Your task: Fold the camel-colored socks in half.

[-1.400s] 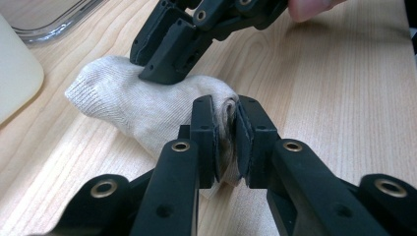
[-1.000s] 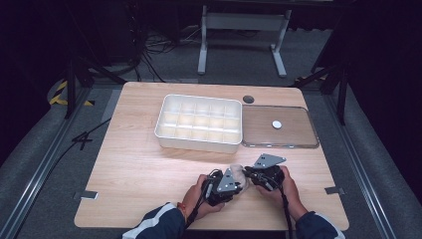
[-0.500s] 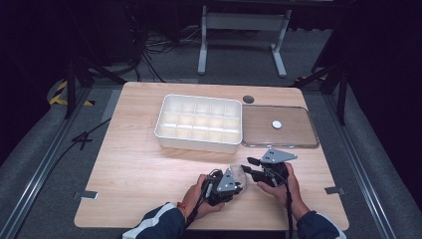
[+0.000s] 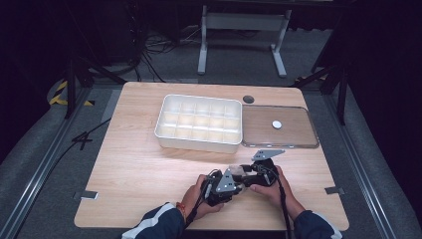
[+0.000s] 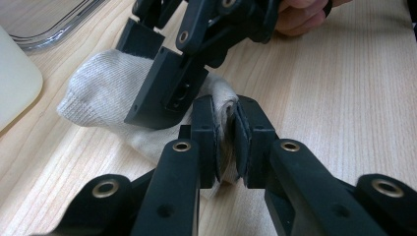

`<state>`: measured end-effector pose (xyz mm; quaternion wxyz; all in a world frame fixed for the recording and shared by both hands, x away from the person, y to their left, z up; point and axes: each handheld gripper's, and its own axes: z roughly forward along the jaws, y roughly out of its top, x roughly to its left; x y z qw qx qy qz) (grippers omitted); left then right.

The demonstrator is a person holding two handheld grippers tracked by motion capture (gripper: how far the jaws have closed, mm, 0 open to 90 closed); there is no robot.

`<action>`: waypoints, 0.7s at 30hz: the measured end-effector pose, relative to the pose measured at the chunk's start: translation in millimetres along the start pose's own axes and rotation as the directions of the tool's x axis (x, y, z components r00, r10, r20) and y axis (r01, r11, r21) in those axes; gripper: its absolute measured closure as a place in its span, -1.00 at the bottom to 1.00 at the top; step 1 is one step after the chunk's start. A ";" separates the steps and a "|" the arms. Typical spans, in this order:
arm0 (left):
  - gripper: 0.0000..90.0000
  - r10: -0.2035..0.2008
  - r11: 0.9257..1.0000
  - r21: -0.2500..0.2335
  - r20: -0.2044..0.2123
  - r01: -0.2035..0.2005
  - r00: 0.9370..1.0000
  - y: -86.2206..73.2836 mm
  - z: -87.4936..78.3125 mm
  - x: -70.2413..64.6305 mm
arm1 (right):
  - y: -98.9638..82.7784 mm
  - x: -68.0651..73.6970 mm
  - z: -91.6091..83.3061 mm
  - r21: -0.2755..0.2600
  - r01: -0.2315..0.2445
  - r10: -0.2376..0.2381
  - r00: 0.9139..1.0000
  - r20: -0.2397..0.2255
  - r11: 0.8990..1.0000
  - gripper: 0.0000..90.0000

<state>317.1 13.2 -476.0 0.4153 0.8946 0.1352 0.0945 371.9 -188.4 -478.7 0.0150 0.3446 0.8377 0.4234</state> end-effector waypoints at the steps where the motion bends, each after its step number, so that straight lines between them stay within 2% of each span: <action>1: 0.78 0.006 1.000 0.001 -0.003 -0.006 1.000 -0.2 -0.3 -0.5 | -0.1 -0.4 0.3 0.007 -0.007 0.007 1.000 -0.009 1.000 0.03; 4: 0.77 0.013 1.000 0.005 -0.004 -0.013 1.000 -0.4 -1.5 -2.4 | 1.0 -0.4 0.0 0.028 -0.005 0.005 1.000 -0.020 1.000 0.12; 6: 0.72 0.011 1.000 0.010 0.015 -0.011 1.000 -0.7 -4.6 -2.7 | 0.7 -0.4 -0.4 0.035 -0.014 0.016 0.998 -0.055 0.999 0.26; 8: 0.65 0.016 1.000 0.023 0.029 -0.017 0.999 -0.6 -9.9 -2.9 | 0.2 -0.3 -0.3 0.038 -0.020 0.023 0.997 -0.069 0.999 0.31; 10: 0.51 0.014 0.999 0.037 0.040 -0.015 0.999 -1.8 -19.5 -1.8 | 0.2 0.0 -0.4 0.039 -0.019 0.022 0.997 -0.074 0.999 0.34; 13: 0.28 0.012 0.997 0.074 0.019 -0.013 1.000 -6.2 -36.4 2.0 | 0.3 1.3 -1.4 0.042 -0.003 0.006 0.998 -0.064 0.999 0.38; 15: 0.15 -0.003 0.995 0.095 0.006 0.002 1.000 -13.8 -50.0 7.1 | 1.1 3.8 -2.8 0.045 0.015 -0.012 0.998 -0.058 0.999 0.43; 17: 0.00 -0.035 0.993 0.116 -0.012 0.037 0.999 -23.6 -61.5 15.3 | 1.0 5.5 -4.1 0.043 0.032 -0.030 0.999 -0.045 0.999 0.47; 18: -0.09 -0.044 0.990 0.134 -0.036 0.048 0.998 -29.2 -67.8 19.9 | 1.1 6.6 -5.4 0.046 0.036 -0.034 0.999 -0.041 0.998 0.49; 19: -0.14 -0.059 0.988 0.142 -0.051 0.066 0.997 -33.8 -72.6 23.0 | 1.0 7.4 -6.5 0.048 0.046 -0.044 0.998 -0.038 0.998 0.50; 21: -0.26 -0.114 0.980 0.155 -0.069 0.124 0.991 -49.0 -85.2 33.4 | 0.8 8.2 -8.9 0.044 0.063 -0.062 0.998 -0.027 0.997 0.51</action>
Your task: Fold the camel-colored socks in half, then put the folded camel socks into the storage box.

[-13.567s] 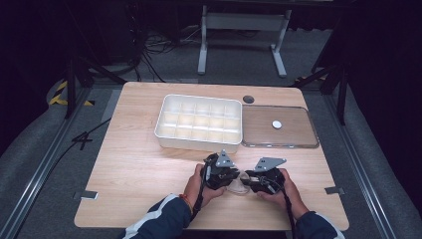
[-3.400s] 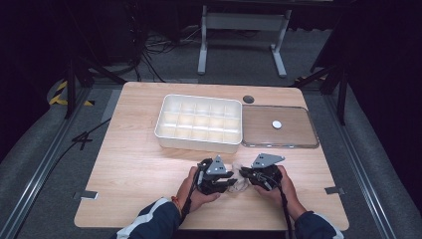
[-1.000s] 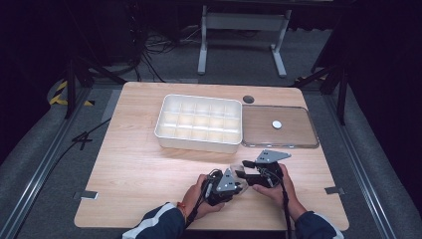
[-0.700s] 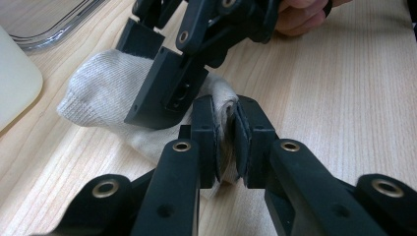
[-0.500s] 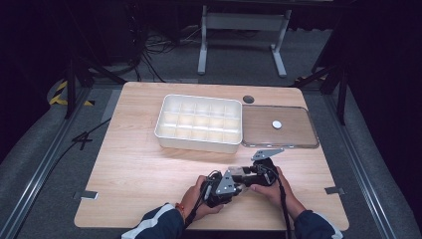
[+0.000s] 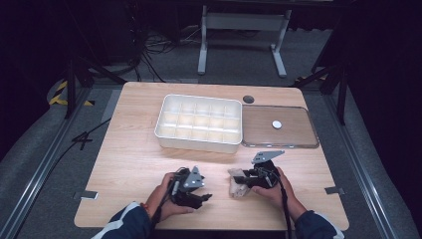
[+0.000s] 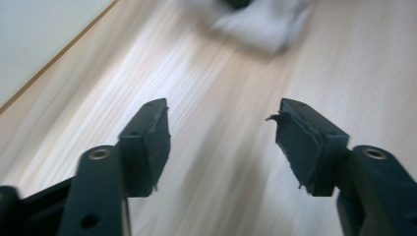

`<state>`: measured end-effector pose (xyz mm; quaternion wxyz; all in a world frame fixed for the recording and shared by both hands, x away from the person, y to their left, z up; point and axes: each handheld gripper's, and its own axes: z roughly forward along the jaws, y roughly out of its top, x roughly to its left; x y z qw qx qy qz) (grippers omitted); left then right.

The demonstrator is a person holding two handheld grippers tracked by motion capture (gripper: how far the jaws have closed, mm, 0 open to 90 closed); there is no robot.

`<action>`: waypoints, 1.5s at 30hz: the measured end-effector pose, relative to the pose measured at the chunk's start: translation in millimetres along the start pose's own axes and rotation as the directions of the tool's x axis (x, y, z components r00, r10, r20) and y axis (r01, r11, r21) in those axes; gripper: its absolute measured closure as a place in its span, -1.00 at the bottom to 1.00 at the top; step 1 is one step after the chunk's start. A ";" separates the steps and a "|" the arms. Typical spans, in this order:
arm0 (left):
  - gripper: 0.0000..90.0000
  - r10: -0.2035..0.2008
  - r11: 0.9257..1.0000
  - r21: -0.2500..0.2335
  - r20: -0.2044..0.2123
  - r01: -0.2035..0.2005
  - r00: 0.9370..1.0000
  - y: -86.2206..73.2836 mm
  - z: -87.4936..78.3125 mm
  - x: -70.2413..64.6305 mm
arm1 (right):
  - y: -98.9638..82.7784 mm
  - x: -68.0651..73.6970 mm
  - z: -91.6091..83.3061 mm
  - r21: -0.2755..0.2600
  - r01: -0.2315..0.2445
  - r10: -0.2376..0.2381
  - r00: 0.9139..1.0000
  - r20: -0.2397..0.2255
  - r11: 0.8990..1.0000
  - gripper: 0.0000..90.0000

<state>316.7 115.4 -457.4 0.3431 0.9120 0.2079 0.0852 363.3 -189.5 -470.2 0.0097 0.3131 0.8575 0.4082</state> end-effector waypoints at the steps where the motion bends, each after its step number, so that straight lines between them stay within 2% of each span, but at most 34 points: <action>1: -0.33 -0.017 1.000 0.004 -0.001 0.017 1.000 -5.2 -2.3 4.1 | -0.1 0.8 -1.2 -0.004 0.008 -0.008 1.000 0.011 1.000 0.52; 3: -0.41 -0.055 0.998 0.008 -0.029 0.055 0.998 -19.4 -10.2 15.5 | 0.2 1.9 -4.2 -0.009 0.018 -0.017 0.999 0.027 1.000 0.53; 7: -0.46 -0.113 0.994 0.000 -0.024 0.113 0.993 -38.3 -24.1 31.5 | 0.9 3.4 -10.6 -0.035 0.030 -0.029 0.998 0.047 0.999 0.54; 11: -0.50 -0.138 0.990 0.012 -0.018 0.138 0.990 -53.6 -28.8 39.7 | 1.3 5.4 -17.6 -0.062 0.055 -0.051 0.996 0.077 0.997 0.54; 14: -0.50 -0.135 0.991 0.017 -0.023 0.135 0.991 -59.3 -29.0 43.6 | 2.1 6.1 -23.1 -0.065 0.085 -0.078 0.992 0.104 0.994 0.54; 17: -0.51 -0.120 0.993 0.003 -0.019 0.120 0.993 -60.1 -27.6 46.9 | 2.9 4.4 -29.1 -0.086 0.098 -0.086 0.987 0.132 0.991 0.54; 21: -0.56 -0.103 0.994 -0.028 -0.056 0.102 0.993 -61.6 -22.2 48.6 | 3.0 3.3 -36.7 -0.111 0.115 -0.096 0.982 0.166 0.987 0.54; 23: -0.66 -0.106 0.994 -0.042 -0.058 0.104 0.993 -62.0 -19.9 49.8 | 3.0 2.3 -40.0 -0.123 0.118 -0.095 0.980 0.177 0.985 0.54; 26: -0.67 -0.109 0.993 -0.044 -0.057 0.107 0.992 -61.5 -19.0 50.2 | 3.7 0.9 -43.9 -0.136 0.124 -0.097 0.976 0.194 0.983 0.54; 34: -0.68 -0.107 0.994 -0.041 -0.057 0.104 0.993 -60.9 -18.8 50.9 | 5.0 1.3 -50.0 -0.157 0.144 -0.108 0.970 0.217 0.977 0.54; 45: -0.68 -0.109 0.993 -0.041 -0.056 0.107 0.992 -60.9 -18.5 50.6 | 7.3 0.9 -56.6 -0.180 0.150 -0.105 0.966 0.236 0.972 0.54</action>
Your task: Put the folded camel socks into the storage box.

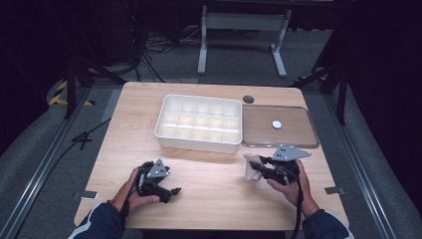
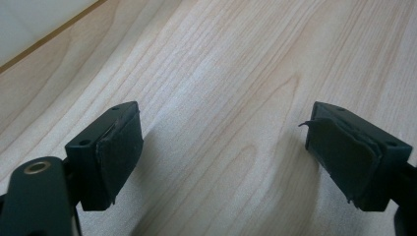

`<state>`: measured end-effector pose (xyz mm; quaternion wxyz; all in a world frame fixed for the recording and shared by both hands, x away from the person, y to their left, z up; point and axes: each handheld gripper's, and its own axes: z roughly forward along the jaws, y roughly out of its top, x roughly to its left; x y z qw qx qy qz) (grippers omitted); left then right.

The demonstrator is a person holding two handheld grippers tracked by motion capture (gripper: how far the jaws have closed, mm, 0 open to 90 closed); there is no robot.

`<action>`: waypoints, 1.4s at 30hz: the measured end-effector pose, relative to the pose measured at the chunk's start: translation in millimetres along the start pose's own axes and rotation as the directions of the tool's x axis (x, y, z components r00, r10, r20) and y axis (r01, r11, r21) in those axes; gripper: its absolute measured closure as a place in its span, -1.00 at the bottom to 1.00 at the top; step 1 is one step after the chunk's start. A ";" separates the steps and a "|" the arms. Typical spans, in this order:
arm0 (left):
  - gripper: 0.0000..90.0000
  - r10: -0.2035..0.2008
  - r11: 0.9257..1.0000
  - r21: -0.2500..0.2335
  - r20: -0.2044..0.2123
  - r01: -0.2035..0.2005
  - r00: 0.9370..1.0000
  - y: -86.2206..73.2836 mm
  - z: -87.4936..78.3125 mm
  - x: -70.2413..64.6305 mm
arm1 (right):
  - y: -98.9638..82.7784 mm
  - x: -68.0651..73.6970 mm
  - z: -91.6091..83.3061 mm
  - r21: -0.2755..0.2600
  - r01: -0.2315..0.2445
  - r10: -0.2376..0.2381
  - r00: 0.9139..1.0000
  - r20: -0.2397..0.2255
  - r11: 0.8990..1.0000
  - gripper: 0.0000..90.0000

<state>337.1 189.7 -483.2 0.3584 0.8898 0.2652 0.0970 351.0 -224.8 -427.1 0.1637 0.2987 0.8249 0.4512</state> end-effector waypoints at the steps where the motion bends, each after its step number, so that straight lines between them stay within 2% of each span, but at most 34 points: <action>1: -0.68 0.000 1.000 0.000 0.000 0.000 1.000 0.0 0.0 0.0 | -0.3 -0.3 -0.2 -0.002 0.001 -0.001 1.000 0.001 1.000 0.54; 5: -0.69 0.011 1.000 -0.001 0.004 -0.011 1.000 0.3 0.3 0.9 | -1.2 -3.5 -3.0 -0.018 -0.024 0.024 1.000 -0.003 1.000 0.54; 15: -0.69 0.018 1.000 0.002 0.008 -0.018 1.000 0.7 0.5 1.6 | 3.3 -1.4 -6.3 -0.035 0.001 0.000 1.000 0.011 0.999 0.54; 18: -0.69 0.019 1.000 0.005 0.006 -0.019 1.000 0.8 0.4 1.6 | 5.5 -3.3 -7.1 -0.051 -0.020 0.021 1.000 0.011 0.999 0.54; 29: -0.71 0.019 1.000 0.006 0.004 -0.019 1.000 1.2 0.7 1.5 | 32.7 0.8 -1.4 -0.093 0.034 -0.032 0.999 0.018 0.995 0.54; 37: -0.71 0.018 1.000 0.005 0.004 -0.018 1.000 1.2 0.7 1.4 | 49.2 -5.9 -1.9 -0.114 0.058 -0.055 0.998 0.028 0.992 0.53; 42: -0.71 0.019 1.000 0.005 0.004 -0.019 1.000 1.2 0.7 1.5 | 57.8 -11.2 -1.3 -0.106 0.075 -0.071 0.997 0.042 0.991 0.53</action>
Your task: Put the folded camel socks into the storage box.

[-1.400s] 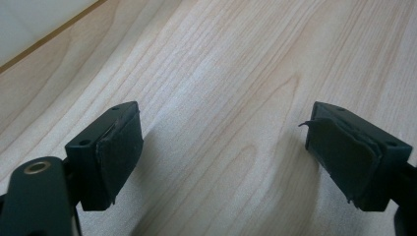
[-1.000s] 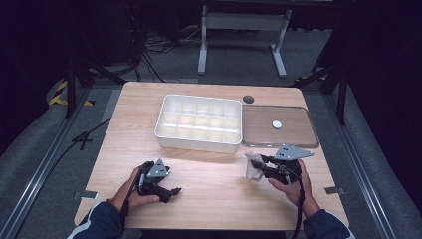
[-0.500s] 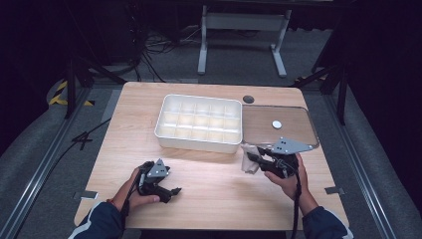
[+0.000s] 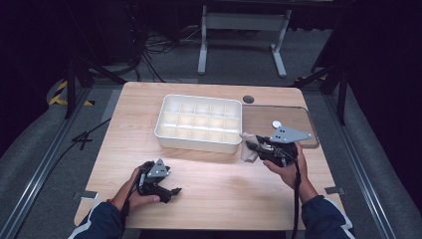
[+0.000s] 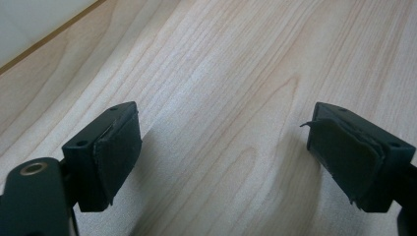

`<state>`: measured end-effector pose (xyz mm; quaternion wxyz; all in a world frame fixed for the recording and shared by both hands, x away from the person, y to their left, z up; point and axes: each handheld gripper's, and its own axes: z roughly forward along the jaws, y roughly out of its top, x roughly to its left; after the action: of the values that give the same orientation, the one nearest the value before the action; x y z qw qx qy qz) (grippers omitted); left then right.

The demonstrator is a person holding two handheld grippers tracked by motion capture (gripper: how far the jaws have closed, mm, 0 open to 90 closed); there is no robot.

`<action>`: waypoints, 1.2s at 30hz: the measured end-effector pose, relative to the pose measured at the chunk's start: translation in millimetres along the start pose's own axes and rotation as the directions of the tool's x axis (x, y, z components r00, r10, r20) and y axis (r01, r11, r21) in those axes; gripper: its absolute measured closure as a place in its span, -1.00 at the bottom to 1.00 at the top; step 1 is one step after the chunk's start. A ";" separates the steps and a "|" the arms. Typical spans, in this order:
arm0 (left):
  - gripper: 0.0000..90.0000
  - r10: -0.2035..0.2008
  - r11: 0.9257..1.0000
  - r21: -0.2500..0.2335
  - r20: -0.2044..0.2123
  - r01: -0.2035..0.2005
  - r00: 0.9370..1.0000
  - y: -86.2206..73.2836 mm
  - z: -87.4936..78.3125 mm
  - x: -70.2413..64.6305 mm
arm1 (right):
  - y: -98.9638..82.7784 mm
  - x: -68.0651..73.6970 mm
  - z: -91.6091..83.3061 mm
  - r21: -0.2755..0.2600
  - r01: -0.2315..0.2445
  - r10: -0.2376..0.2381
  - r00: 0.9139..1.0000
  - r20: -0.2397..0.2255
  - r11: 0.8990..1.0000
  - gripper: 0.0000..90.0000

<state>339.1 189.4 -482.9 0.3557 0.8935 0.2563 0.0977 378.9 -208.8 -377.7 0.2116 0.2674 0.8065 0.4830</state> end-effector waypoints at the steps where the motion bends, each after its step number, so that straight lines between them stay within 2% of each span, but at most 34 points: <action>1: -0.71 0.000 1.000 0.001 0.000 0.000 1.000 0.0 -0.1 0.0 | 0.7 -0.9 0.2 -0.005 0.002 -0.002 1.000 0.001 1.000 0.53; 12: -0.71 -0.001 1.000 0.000 0.000 0.001 1.000 0.0 0.0 -0.1 | 7.3 -9.7 4.9 -0.011 -0.004 0.004 1.000 0.018 1.000 0.52; 25: -0.71 -0.002 1.000 0.000 0.000 0.002 1.000 0.0 0.0 -0.1 | 20.2 -13.2 3.5 -0.049 0.004 -0.003 1.000 0.011 0.999 0.52; 36: -0.71 -0.001 1.000 0.000 0.000 0.001 1.000 0.0 0.0 -0.1 | 33.4 -17.5 13.3 -0.061 0.007 -0.006 1.000 0.018 0.998 0.52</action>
<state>339.0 189.4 -482.9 0.3559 0.8932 0.2568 0.0976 407.9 -198.0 -352.4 0.2284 0.2626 0.7903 0.5043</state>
